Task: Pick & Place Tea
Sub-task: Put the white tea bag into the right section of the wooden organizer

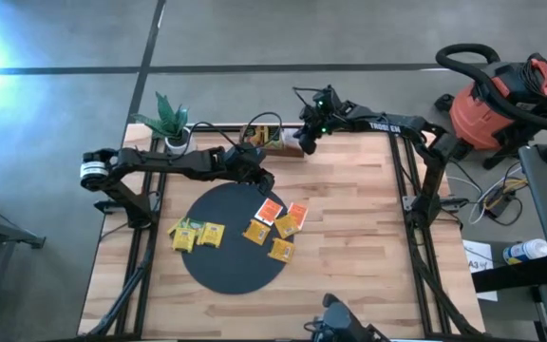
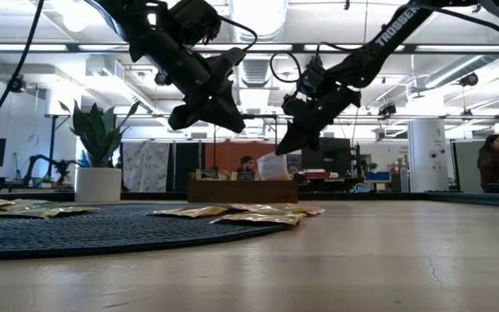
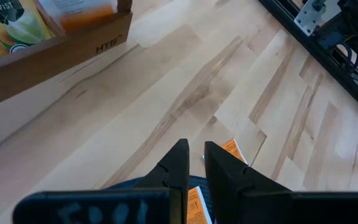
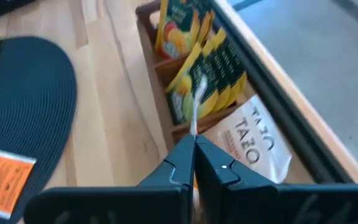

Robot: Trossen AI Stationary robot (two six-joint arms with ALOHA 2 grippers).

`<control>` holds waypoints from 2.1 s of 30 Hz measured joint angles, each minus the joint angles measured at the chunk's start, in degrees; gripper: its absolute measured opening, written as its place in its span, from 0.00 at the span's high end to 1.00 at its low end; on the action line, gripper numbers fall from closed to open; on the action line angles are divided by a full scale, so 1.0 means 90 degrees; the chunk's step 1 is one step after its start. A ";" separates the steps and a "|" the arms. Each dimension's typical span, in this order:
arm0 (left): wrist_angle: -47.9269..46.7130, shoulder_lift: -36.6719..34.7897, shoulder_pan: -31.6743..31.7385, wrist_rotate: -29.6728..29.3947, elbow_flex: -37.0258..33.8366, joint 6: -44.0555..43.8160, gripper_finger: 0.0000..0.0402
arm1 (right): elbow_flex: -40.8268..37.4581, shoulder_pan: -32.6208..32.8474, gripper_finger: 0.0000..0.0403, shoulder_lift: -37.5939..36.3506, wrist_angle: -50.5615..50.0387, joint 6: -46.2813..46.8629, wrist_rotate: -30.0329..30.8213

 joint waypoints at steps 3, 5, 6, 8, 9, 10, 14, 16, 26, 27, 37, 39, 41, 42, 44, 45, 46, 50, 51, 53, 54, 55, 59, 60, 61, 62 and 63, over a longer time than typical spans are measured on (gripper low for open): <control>0.0000 0.0000 0.0000 0.0000 0.0000 0.0000 0.89 | -0.0064 0.0000 0.98 0.0000 0.0112 -0.0058 0.0441; 0.0000 0.0000 0.0000 0.0000 0.0000 0.0000 0.89 | -0.0091 0.0000 0.98 0.0000 0.0081 -0.0176 0.0814; 0.0000 -0.0002 0.0000 0.0000 0.0000 -0.0002 0.89 | -0.0094 0.0000 0.98 0.0000 0.0040 -0.0235 0.0879; 0.0000 0.0000 0.0000 0.0002 0.0000 -0.0007 0.89 | -0.0096 -0.0007 0.98 0.0000 -0.0068 -0.0298 0.0897; 0.0000 0.0000 0.0000 0.0002 -0.0002 -0.0007 0.89 | -0.0097 -0.0007 0.98 0.0000 -0.0099 -0.0296 0.0900; 0.0000 0.0000 0.0000 0.0002 -0.0002 -0.0007 0.89 | -0.0095 -0.0005 0.98 0.0000 -0.0170 -0.0295 0.0901; 0.0000 0.0000 0.0000 0.0002 -0.0002 -0.0010 0.89 | -0.0104 0.0037 0.98 0.0000 -0.0663 -0.0489 0.0968; 0.0000 0.0000 0.0000 0.0002 -0.0002 -0.0010 0.89 | -0.0119 0.0072 0.97 0.0000 -0.1061 -0.0688 0.1092; -0.0016 0.0000 0.0002 0.0005 -0.0004 -0.0016 0.89 | -0.0109 0.0149 0.86 -0.0309 -0.1518 -0.0218 0.1258; -0.0041 0.0000 0.0002 0.0007 -0.0005 -0.0017 0.89 | -0.0109 0.0177 0.85 -0.0432 -0.1619 -0.0291 0.1262; -0.0521 0.0000 -0.0127 0.0048 -0.0005 -0.0019 0.89 | -0.0748 0.0845 0.77 -0.2157 -0.2494 -0.0466 0.1232; -0.0544 0.0000 -0.0169 0.0049 -0.0013 -0.0019 0.89 | -0.1090 0.1081 0.77 -0.2612 -0.2493 -0.0238 0.1226; -0.0529 0.0000 -0.0191 0.0046 -0.0054 -0.0020 0.89 | -0.1480 0.1317 0.77 -0.3050 -0.2465 0.0113 0.1211; -0.0526 0.0000 -0.0202 0.0046 -0.0088 -0.0034 0.89 | -0.1707 0.1428 0.77 -0.3258 -0.2422 0.0320 0.1212; -0.0512 0.0000 -0.0202 0.0046 -0.0182 -0.0161 0.89 | -0.2219 0.1645 0.77 -0.3599 -0.2312 0.0807 0.1214; -0.0491 0.0000 -0.0202 0.0046 -0.0245 -0.0308 0.89 | -0.2493 0.1770 0.77 -0.3736 -0.2234 0.1042 0.1214; -0.0442 0.0000 -0.0202 0.0046 -0.0323 -0.0446 0.89 | -0.2767 0.1889 0.77 -0.3862 -0.2121 0.1274 0.1217; -0.0338 0.0000 -0.0212 0.0044 -0.0585 -0.0768 0.89 | -0.3704 0.2435 0.77 -0.4224 -0.1474 0.2189 0.1213; -0.0319 0.0000 -0.0222 0.0043 -0.0631 -0.0836 0.89 | -0.3889 0.2583 0.78 -0.4274 -0.1276 0.2403 0.1214; -0.0317 0.0000 -0.0245 0.0046 -0.0730 -0.1036 0.89 | -0.4186 0.2877 0.78 -0.4338 -0.0824 0.2776 0.1217; -0.0320 0.0000 -0.0264 0.0047 -0.0776 -0.1145 0.89 | -0.4294 0.3011 0.79 -0.4342 -0.0542 0.2930 0.1219; -0.0319 0.0000 -0.0286 0.0051 -0.0819 -0.1257 0.89 | -0.4396 0.3135 0.79 -0.4342 -0.0254 0.3062 0.1218; -0.0359 0.0000 -0.0507 0.0056 -0.0967 -0.1683 0.89 | -0.4659 0.3512 0.81 -0.4174 0.0697 0.3208 0.1231; -0.0362 0.0000 -0.0599 0.0053 -0.0998 -0.1782 0.89 | -0.4677 0.3578 0.81 -0.4097 0.0884 0.3215 0.1224; -0.0357 0.0000 -0.0696 0.0055 -0.1018 -0.1847 0.89 | -0.4677 0.3625 0.81 -0.4013 0.1067 0.3248 0.1198; -0.0358 0.0000 -0.0802 0.0051 -0.1029 -0.1897 0.89 | -0.4677 0.3663 0.81 -0.3913 0.1215 0.3312 0.1155; -0.0361 0.0000 -0.0906 0.0045 -0.1036 -0.1916 0.89 | -0.4670 0.3700 0.81 -0.3810 0.1300 0.3420 0.1123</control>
